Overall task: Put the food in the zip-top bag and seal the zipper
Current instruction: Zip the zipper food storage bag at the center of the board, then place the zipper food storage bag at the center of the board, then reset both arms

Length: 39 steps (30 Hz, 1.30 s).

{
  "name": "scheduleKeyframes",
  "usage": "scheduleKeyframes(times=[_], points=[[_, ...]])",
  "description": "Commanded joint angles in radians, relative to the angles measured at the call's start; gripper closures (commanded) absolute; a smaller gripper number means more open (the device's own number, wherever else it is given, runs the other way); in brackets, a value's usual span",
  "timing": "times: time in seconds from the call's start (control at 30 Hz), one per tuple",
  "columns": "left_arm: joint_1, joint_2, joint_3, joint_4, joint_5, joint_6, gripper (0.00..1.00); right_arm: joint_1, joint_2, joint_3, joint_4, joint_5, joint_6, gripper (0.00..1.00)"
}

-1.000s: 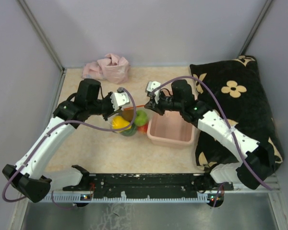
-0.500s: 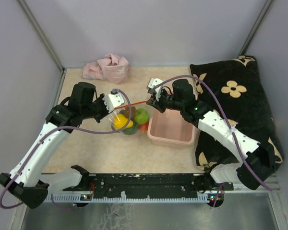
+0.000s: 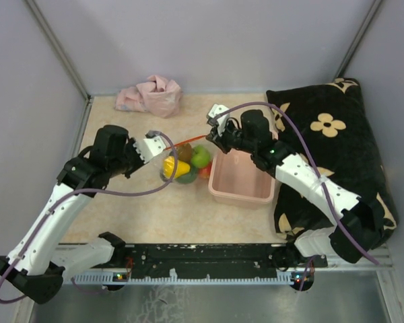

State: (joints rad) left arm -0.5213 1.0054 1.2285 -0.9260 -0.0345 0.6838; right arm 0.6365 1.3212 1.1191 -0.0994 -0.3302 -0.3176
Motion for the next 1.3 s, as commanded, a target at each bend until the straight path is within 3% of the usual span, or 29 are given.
scheduleKeyframes(times=[0.0, 0.2, 0.27, 0.5, 0.63, 0.77, 0.83, 1.03, 1.13, 1.27], points=[[0.011, -0.045, -0.027, -0.037, -0.127, -0.039, 0.99, -0.031, 0.0, 0.008, 0.083, 0.006, 0.01, 1.0], [0.012, -0.121, -0.072, 0.022, -0.16, -0.06, 0.98, -0.031, -0.026, -0.022, 0.11, -0.029, 0.063, 1.0], [0.011, -0.139, -0.076, 0.027, -0.137, -0.073, 0.93, -0.031, -0.042, -0.032, 0.11, -0.071, 0.063, 1.0], [0.012, -0.265, -0.126, 0.204, -0.009, -0.225, 0.59, -0.029, -0.117, -0.082, 0.126, -0.203, 0.143, 0.95], [0.012, -0.367, -0.178, 0.28, 0.048, -0.303, 0.44, -0.029, -0.224, -0.19, 0.186, -0.243, 0.194, 0.71], [0.012, -0.508, -0.252, 0.358, 0.04, -0.389, 0.3, -0.029, -0.349, -0.266, 0.174, -0.224, 0.223, 0.57], [0.011, -0.591, -0.303, 0.407, 0.017, -0.431, 0.26, -0.029, -0.419, -0.305, 0.162, -0.138, 0.257, 0.51], [0.011, -0.764, -0.402, 0.5, -0.163, -0.634, 0.11, -0.03, -0.568, -0.34, 0.014, 0.321, 0.377, 0.3], [0.01, -0.789, -0.449, 0.527, -0.225, -0.701, 0.01, -0.031, -0.598, -0.306, -0.11, 0.596, 0.388, 0.28], [0.01, -0.792, -0.487, 0.543, -0.323, -0.777, 0.0, -0.031, -0.694, -0.311, -0.198, 0.893, 0.422, 0.27]])
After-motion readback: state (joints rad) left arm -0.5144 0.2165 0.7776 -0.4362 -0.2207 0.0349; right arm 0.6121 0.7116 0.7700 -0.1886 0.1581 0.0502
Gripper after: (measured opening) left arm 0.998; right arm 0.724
